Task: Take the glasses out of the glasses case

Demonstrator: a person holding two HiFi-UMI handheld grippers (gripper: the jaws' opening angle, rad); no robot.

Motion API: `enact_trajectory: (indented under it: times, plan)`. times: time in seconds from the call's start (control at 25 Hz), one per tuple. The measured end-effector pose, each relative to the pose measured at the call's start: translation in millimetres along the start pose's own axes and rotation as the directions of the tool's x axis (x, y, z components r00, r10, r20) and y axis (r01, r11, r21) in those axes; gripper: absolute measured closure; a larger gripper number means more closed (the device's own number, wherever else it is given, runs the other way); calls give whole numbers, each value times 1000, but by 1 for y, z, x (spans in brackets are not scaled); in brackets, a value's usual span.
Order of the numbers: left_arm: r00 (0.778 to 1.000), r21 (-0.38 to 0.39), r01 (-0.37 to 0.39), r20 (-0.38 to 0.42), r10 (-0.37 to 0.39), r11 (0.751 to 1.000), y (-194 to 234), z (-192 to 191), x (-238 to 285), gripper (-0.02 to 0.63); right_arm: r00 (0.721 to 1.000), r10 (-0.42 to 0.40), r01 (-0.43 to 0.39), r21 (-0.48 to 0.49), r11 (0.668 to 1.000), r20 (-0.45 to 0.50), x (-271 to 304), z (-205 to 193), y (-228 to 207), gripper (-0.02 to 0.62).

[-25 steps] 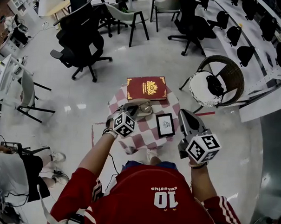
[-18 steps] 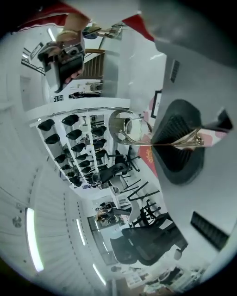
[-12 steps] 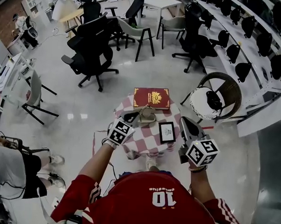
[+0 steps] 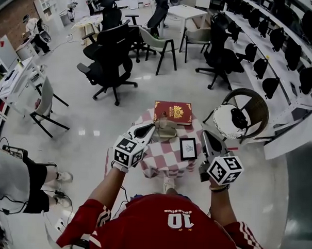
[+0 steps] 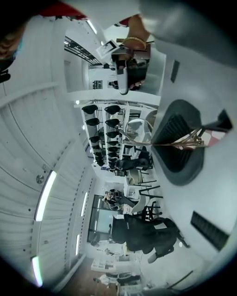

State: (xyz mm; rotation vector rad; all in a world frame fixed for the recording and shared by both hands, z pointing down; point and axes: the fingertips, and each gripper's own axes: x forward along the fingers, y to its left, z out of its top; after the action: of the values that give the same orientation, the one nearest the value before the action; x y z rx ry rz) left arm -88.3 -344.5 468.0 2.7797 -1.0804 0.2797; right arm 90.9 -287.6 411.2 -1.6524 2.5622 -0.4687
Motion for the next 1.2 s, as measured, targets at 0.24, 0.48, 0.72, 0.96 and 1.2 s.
enact_trajectory:
  times: [0.24,0.48,0.72,0.96,1.2]
  plan:
    - [995,-27,-28,92,30,999,-10,29,-28,584,999,-16,16,1,1000,43,-13,7,6,578]
    - [975,-53,-108,188,116,993,-6,60,-62,584,997,-25,28,-40,999,66,-20,15,16,578]
    - [948,-80,-183,249,197,980,4,72,-92,584,997,-42,46,-62,997,65,-24,12,19,578]
    - [926,-83,-241,280,255,967,13,75,-116,584,994,-80,87,-93,992,78,-27,15,19,578]
    - [913,-71,-269,297,278,960,15,76,-126,584,993,-93,101,-116,988,75,-27,11,22,579]
